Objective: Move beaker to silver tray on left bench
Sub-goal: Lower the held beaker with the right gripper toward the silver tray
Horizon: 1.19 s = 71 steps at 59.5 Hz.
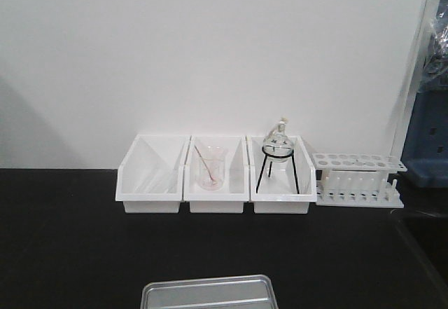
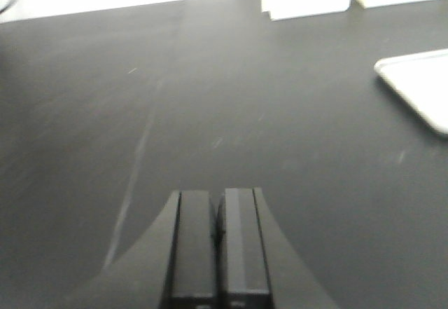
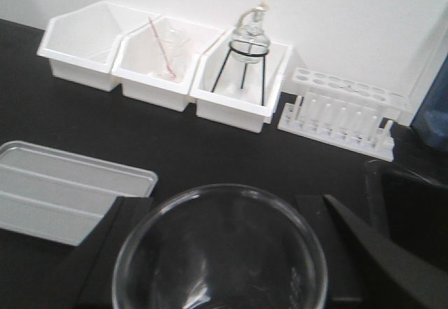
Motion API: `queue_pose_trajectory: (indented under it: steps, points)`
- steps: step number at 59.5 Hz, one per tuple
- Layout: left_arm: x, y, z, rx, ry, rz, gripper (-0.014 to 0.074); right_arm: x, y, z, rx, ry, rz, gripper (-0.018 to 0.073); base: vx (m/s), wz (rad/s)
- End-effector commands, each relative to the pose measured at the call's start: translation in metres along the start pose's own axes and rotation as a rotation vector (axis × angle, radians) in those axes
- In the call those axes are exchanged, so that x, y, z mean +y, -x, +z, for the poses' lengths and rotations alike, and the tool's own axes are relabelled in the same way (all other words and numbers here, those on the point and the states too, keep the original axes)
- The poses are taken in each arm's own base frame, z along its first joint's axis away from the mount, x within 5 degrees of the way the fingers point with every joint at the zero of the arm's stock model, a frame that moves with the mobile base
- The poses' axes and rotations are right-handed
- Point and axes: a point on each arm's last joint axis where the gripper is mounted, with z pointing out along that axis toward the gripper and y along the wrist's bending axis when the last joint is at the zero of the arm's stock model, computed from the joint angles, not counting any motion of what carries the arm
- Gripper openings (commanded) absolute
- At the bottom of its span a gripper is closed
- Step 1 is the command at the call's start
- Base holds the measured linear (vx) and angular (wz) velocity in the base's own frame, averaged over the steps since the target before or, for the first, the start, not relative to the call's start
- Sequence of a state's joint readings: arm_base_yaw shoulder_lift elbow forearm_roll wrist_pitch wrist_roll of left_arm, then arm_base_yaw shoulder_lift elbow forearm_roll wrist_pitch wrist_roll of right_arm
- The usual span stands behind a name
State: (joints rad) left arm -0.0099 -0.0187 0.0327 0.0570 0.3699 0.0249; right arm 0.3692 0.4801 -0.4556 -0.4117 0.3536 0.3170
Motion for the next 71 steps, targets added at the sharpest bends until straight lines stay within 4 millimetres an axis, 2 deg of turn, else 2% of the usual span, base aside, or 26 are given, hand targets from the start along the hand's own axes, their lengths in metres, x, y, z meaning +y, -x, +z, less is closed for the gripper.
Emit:
queue_pose_trajectory:
  steps: [1, 40, 55, 66, 71]
  points:
    - [-0.001, 0.001, 0.002, -0.063, -0.006, -0.003, 0.0001, 0.0, 0.016, -0.003, -0.098, 0.011, -0.023, -0.0011, 0.18, -0.21]
    - [-0.001, 0.001, 0.002, -0.063, -0.006, -0.003, 0.0001, 0.0, 0.016, -0.003, -0.104, 0.013, -0.022, -0.0011, 0.06, -0.06]
    - [-0.001, 0.001, 0.002, -0.063, -0.006, -0.003, 0.0001, 0.01, 0.037, 0.002, -0.315, 0.101, -0.038, -0.0011, 0.0, 0.0]
    - [-0.001, 0.001, 0.002, -0.063, -0.006, -0.003, 0.0001, 0.013, 0.045, -0.002, -0.414, 0.144, 0.022, -0.0011, 0.0, 0.0]
    - [-0.001, 0.001, 0.002, -0.063, -0.006, -0.003, 0.0001, 0.016, 0.049, 0.007, -0.441, 0.172, 0.023, -0.0011, 0.0, 0.0]
